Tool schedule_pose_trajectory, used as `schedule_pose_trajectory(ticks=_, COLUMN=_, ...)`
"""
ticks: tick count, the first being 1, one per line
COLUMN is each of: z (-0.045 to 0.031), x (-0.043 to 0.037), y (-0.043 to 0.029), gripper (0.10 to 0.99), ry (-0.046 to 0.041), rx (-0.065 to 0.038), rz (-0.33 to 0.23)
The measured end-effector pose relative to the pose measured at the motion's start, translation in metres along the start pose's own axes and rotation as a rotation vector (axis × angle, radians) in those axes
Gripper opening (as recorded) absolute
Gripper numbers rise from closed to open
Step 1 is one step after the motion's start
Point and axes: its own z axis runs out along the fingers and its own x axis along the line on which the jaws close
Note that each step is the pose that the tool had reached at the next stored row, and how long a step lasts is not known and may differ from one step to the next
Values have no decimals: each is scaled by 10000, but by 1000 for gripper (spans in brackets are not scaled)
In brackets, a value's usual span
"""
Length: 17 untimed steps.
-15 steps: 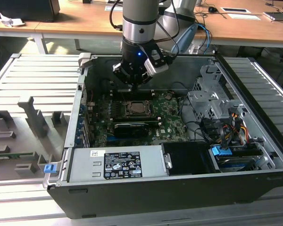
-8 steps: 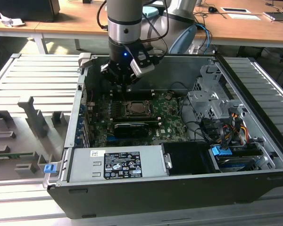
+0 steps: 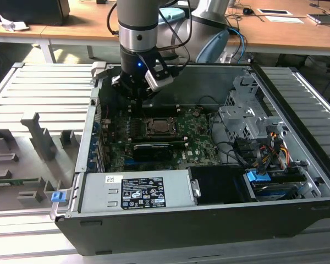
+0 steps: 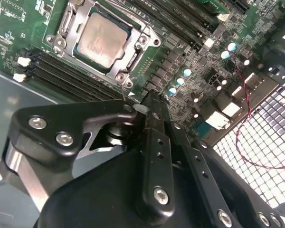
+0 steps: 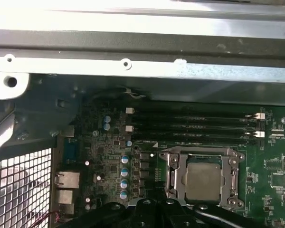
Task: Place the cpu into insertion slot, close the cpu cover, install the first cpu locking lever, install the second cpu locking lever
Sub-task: 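Install the first cpu locking lever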
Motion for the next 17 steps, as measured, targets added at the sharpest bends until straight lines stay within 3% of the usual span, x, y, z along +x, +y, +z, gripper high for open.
schedule_pose_trajectory(ticks=7, z=45, x=37, y=12, gripper=106, ry=0, rx=0, rz=1)
schedule_pose_trajectory(ticks=17, z=86, x=108, y=172, gripper=106, ry=1, rx=-2, rz=-17)
